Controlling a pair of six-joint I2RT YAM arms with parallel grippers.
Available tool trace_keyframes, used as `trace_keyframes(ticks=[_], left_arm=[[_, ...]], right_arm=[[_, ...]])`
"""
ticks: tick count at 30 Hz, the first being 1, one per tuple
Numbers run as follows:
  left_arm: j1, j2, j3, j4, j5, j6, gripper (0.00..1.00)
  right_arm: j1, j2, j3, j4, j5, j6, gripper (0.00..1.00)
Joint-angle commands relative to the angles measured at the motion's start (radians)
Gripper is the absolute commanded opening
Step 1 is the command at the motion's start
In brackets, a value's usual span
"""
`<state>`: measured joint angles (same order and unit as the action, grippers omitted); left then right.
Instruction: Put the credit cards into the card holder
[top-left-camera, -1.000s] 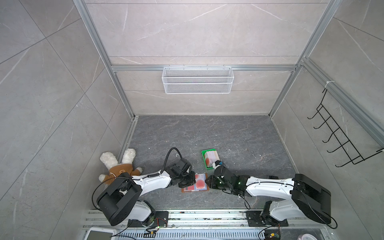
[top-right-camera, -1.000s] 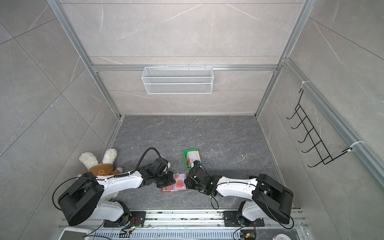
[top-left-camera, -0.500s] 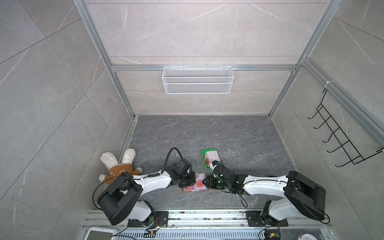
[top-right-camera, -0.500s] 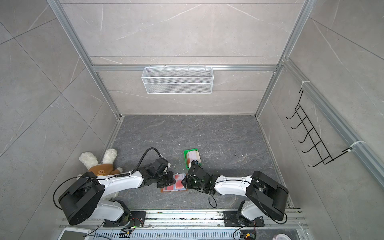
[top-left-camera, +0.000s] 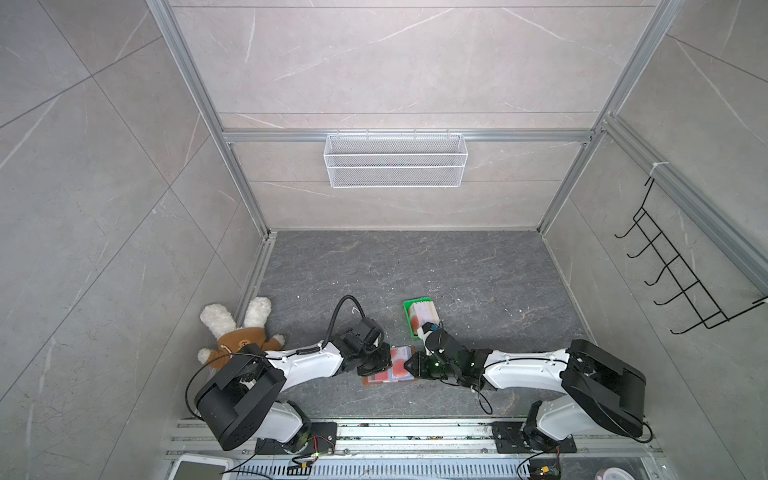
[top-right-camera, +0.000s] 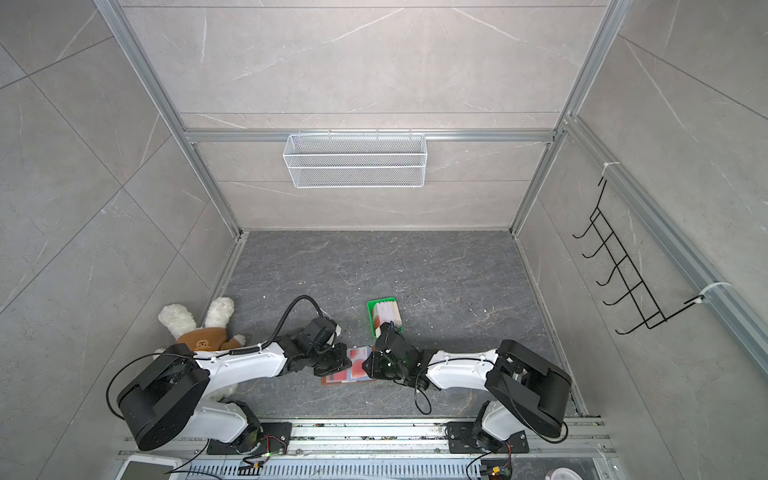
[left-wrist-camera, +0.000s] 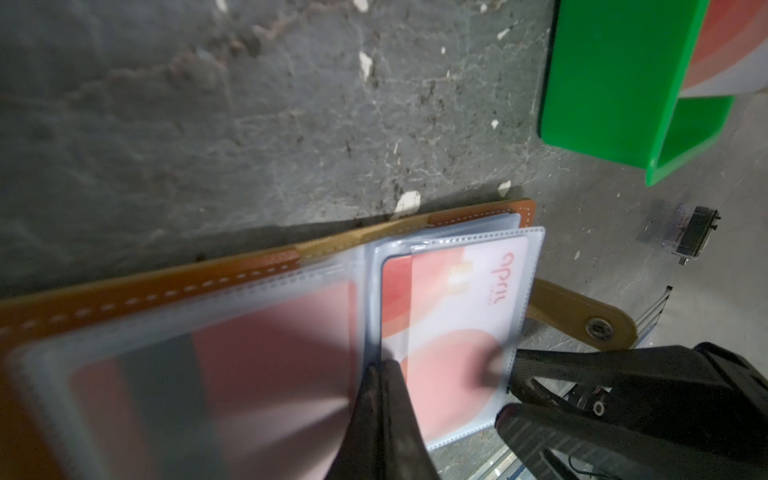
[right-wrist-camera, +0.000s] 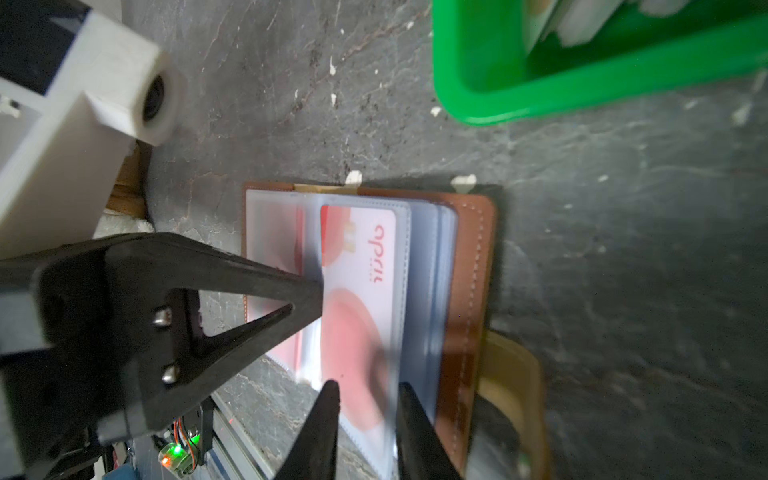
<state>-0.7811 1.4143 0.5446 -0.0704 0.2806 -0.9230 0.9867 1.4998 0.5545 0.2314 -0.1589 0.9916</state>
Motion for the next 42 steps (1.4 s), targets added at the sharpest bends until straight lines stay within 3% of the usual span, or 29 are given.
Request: trace_keyframes(ticks=[1, 11, 20, 24, 31, 42], left_arm=[[-0.004, -0.004, -0.018, 0.0, -0.008, -0.01, 0.0], [0.0, -0.067, -0.016, -0.015, -0.004, -0.033, 0.01], [0.074, -0.183, -0.009, -0.093, -0.003, -0.009, 0.05], [0.117, -0.241, -0.029, -0.088, 0.002, -0.004, 0.05], [0.185, -0.373, -0.063, -0.129, 0.004, 0.002, 0.06], [0.191, -0.51, -0.118, -0.14, 0.035, -0.001, 0.09]], right_arm=[[-0.007, 0.002, 0.009, 0.044, -0.018, -0.028, 0.26], [0.008, -0.026, 0.032, 0.007, -0.005, -0.057, 0.25], [0.054, -0.016, 0.115, -0.103, 0.06, -0.084, 0.25], [0.08, 0.007, 0.199, -0.217, 0.109, -0.118, 0.26], [0.119, 0.07, 0.3, -0.259, 0.114, -0.135, 0.28], [0.206, 0.136, 0.397, -0.284, 0.15, -0.157, 0.28]])
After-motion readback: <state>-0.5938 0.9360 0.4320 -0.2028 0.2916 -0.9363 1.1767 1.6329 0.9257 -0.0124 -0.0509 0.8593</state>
